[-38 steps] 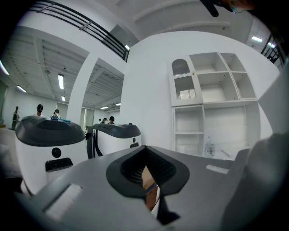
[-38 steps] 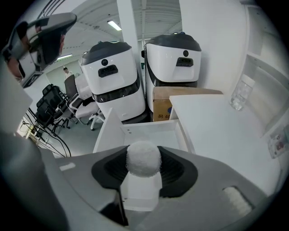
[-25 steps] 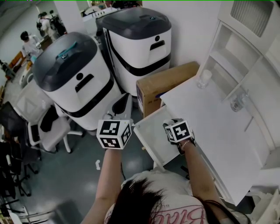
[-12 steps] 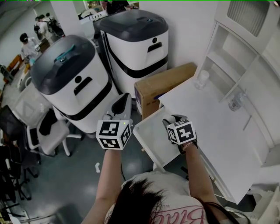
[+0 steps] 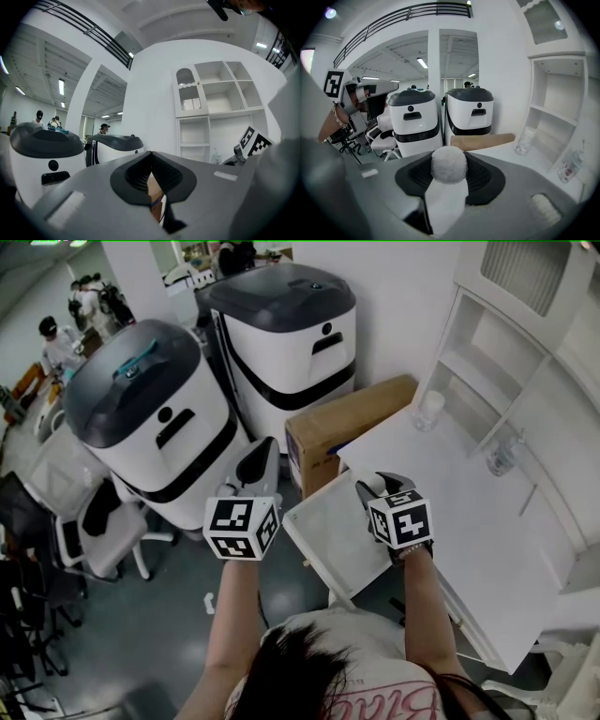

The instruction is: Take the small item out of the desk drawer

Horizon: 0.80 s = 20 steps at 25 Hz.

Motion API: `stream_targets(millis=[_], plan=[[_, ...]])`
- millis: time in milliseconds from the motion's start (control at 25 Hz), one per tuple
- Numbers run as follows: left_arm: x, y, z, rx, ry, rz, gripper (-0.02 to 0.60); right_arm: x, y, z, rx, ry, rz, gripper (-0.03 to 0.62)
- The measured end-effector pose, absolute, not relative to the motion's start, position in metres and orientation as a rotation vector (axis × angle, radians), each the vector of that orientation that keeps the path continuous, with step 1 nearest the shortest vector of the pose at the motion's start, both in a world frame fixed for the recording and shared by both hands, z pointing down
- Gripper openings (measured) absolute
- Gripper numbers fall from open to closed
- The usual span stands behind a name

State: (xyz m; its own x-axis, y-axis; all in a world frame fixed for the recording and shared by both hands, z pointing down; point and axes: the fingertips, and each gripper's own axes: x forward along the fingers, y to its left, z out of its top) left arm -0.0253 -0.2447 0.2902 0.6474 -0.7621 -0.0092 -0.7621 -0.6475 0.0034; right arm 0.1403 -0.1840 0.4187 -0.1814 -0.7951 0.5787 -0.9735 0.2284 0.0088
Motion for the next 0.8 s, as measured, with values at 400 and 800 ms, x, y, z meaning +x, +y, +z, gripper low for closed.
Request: stream_targets(millis=[400,800], plan=[[-0.021,-0.248,0.284,-2.841,1.291,0.025,0.008,0.147,-0.188,0.372,1.734,-2.114,0.361,0.170],[-0.020,-0.248,0.262,-2.809,1.253,0.066,0.008,0.147,-0.187,0.326,1.797,-2.201,0.165,0.170]])
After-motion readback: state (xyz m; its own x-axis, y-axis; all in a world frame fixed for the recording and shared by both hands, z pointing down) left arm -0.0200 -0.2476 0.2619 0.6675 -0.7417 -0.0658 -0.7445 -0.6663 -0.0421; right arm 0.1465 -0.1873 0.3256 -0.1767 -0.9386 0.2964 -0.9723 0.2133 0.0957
